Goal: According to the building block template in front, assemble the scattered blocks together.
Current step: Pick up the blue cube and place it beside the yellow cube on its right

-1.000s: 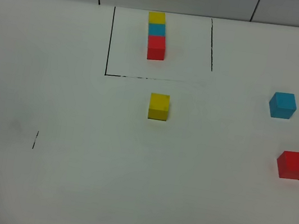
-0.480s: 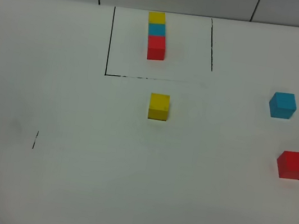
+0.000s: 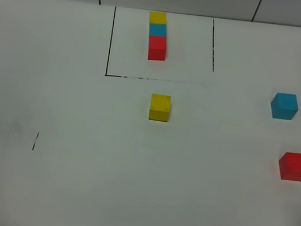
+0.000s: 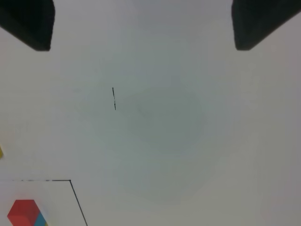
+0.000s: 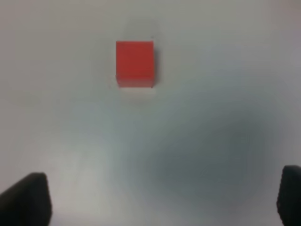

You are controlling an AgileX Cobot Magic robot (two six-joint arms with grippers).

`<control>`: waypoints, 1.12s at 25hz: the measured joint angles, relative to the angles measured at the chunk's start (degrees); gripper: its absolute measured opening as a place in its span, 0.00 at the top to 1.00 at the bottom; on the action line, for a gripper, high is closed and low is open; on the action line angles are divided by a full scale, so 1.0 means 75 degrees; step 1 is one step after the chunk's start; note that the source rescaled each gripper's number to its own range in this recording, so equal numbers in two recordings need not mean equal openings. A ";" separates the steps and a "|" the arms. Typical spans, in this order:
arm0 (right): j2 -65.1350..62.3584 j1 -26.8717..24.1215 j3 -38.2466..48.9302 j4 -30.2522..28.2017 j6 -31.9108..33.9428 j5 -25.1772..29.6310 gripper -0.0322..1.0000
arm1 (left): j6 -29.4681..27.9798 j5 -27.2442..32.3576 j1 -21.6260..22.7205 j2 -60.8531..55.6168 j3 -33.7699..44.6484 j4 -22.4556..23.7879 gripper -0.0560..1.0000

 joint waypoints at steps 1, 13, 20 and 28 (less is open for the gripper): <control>0.0491 0.0000 -0.0320 0.0000 -0.0069 -0.0099 0.00 | 0.0000 0.0000 0.0000 0.0000 0.0000 0.0000 0.35; 0.6099 0.0000 -0.3960 0.0637 -0.0927 -0.0495 0.01 | 0.0000 0.0000 0.0000 0.0000 0.0000 0.0000 0.35; 0.7595 0.0000 -0.4886 0.0653 -0.0942 -0.0993 0.01 | 0.0000 0.0000 0.0000 0.0000 0.0000 0.0000 0.35; 0.8717 -0.0010 -0.5572 0.0625 -0.0997 -0.1094 0.01 | 0.0000 0.0000 0.0000 0.0000 0.0000 0.0000 0.35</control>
